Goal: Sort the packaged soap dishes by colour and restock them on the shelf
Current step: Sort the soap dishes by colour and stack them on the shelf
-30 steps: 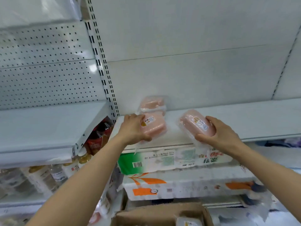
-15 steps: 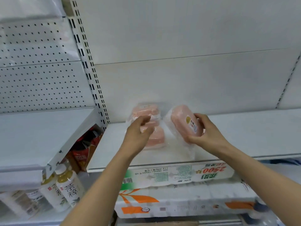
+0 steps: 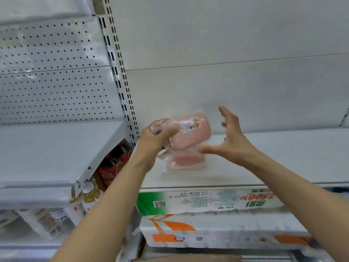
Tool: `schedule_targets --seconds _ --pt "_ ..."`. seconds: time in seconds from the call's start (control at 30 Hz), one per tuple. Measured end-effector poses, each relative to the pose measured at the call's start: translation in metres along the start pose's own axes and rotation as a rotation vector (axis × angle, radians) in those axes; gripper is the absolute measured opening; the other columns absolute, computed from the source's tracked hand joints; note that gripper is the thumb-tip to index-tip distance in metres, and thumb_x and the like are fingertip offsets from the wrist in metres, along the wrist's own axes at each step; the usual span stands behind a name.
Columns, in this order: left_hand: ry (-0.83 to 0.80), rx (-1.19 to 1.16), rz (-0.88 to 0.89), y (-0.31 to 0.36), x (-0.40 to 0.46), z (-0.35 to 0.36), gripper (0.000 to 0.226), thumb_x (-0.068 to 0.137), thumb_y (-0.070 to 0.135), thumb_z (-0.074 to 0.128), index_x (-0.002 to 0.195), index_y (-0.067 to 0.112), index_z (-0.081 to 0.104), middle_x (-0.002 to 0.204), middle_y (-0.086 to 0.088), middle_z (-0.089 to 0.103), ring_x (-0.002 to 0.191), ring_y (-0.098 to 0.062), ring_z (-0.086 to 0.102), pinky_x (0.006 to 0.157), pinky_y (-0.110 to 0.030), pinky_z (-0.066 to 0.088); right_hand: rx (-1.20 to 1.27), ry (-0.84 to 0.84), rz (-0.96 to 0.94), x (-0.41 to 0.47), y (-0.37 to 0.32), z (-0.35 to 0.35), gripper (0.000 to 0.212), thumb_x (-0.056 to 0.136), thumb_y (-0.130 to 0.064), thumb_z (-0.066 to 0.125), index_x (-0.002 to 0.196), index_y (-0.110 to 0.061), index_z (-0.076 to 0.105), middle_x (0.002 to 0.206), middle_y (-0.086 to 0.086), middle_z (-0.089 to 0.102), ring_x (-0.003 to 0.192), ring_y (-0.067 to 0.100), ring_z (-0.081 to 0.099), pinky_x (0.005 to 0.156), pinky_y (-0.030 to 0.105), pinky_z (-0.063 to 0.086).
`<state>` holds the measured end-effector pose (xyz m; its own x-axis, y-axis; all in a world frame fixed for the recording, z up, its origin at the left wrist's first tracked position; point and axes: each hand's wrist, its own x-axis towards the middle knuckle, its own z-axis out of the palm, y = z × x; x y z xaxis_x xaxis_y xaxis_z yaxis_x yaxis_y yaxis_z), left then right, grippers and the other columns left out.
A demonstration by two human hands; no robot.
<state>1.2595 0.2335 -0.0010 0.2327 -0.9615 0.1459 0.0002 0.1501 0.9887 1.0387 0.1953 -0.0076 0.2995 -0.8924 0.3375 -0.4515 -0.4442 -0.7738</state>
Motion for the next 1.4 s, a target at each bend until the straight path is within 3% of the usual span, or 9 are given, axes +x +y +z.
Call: schedule_targets --seconds 0.07,0.23,0.4,0.57,0.77,0.97,1.1,1.23,1.4 --pt "-0.086 -0.002 -0.144 0.001 0.016 -0.011 0.028 0.087 0.022 0.071 0.113 0.012 0.067 0.1 -0.007 0.073 0.084 -0.022 0.069 0.066 -0.029 0.056 -0.218 -0.134 -0.21 0.008 -0.001 0.002 0.124 0.055 -0.045 0.09 0.15 -0.046 0.01 0.155 -0.019 0.008 0.143 0.009 0.014 0.113 0.03 0.02" --pt "-0.103 -0.059 -0.3 -0.009 0.04 -0.014 0.043 0.092 0.036 0.066 0.122 0.006 0.061 0.107 -0.011 0.07 0.087 -0.023 0.068 0.07 -0.032 0.057 -0.33 -0.196 -0.259 0.032 0.008 0.022 0.082 0.068 -0.035 0.078 0.138 -0.045 0.037 0.126 -0.021 0.039 0.117 0.013 0.038 0.101 0.033 0.04" --pt "0.24 0.344 -0.069 -0.03 0.022 -0.021 0.059 0.097 0.047 0.053 0.147 0.022 0.036 0.141 -0.003 0.047 0.123 -0.019 0.048 0.1 -0.037 0.04 -0.346 -0.239 -0.185 0.052 0.026 0.035 0.069 0.076 -0.032 0.074 0.137 -0.041 0.044 0.138 -0.013 0.039 0.125 0.02 0.037 0.104 0.033 0.036" --pt "0.09 0.96 0.178 -0.085 -0.008 -0.028 0.079 0.085 0.048 0.07 0.15 0.03 0.029 0.154 0.002 0.028 0.141 -0.018 0.022 0.11 -0.033 0.025 -0.478 -0.253 -0.296 0.044 0.036 0.04 0.068 0.074 -0.04 0.079 0.136 -0.033 0.049 0.154 -0.012 0.022 0.138 0.011 0.016 0.105 0.031 0.034" --pt "0.163 1.255 0.366 -0.102 0.007 -0.028 0.08 0.08 0.038 0.076 0.148 0.02 0.037 0.15 -0.007 0.037 0.139 -0.027 0.031 0.11 -0.042 0.03 -0.758 -0.093 -0.428 0.04 0.043 0.063 0.071 0.07 -0.025 0.079 0.134 -0.02 0.05 0.14 0.003 0.046 0.129 0.028 0.041 0.087 0.043 0.047" --pt "0.118 1.261 0.288 -0.093 0.005 -0.031 0.085 0.086 0.048 0.068 0.153 0.022 0.023 0.156 -0.003 0.027 0.144 -0.023 0.021 0.117 -0.038 0.021 -0.822 -0.024 -0.374 0.035 0.039 0.073 0.071 0.074 -0.032 0.075 0.137 -0.023 0.044 0.143 0.002 0.041 0.134 0.026 0.036 0.098 0.044 0.038" --pt "0.098 1.197 0.413 -0.085 -0.029 -0.034 0.077 0.085 0.046 0.067 0.15 0.019 0.034 0.15 -0.005 0.04 0.14 -0.026 0.032 0.116 -0.042 0.026 -0.795 -0.007 -0.379 0.002 0.029 0.074 0.065 0.084 -0.038 0.066 0.142 -0.021 0.041 0.151 0.005 0.034 0.139 0.027 0.031 0.11 0.049 0.03" --pt "0.086 1.172 0.52 -0.089 -0.083 -0.045 0.066 0.085 0.042 0.068 0.142 0.017 0.046 0.139 -0.005 0.051 0.132 -0.026 0.043 0.109 -0.043 0.037 -0.724 0.091 -0.444 -0.054 0.02 0.085 0.054 0.083 -0.035 0.066 0.133 -0.018 0.052 0.14 0.008 0.049 0.127 0.03 0.047 0.101 0.049 0.04" --pt "0.05 0.968 0.36 -0.127 -0.161 -0.076 0.051 0.088 0.039 0.063 0.135 0.023 0.051 0.128 0.007 0.055 0.119 -0.011 0.049 0.096 -0.027 0.042 -0.592 0.045 -0.471 -0.129 0.037 0.118 0.044 0.085 -0.037 0.052 0.123 -0.017 0.061 0.126 0.005 0.059 0.109 0.026 0.056 0.083 0.04 0.047"
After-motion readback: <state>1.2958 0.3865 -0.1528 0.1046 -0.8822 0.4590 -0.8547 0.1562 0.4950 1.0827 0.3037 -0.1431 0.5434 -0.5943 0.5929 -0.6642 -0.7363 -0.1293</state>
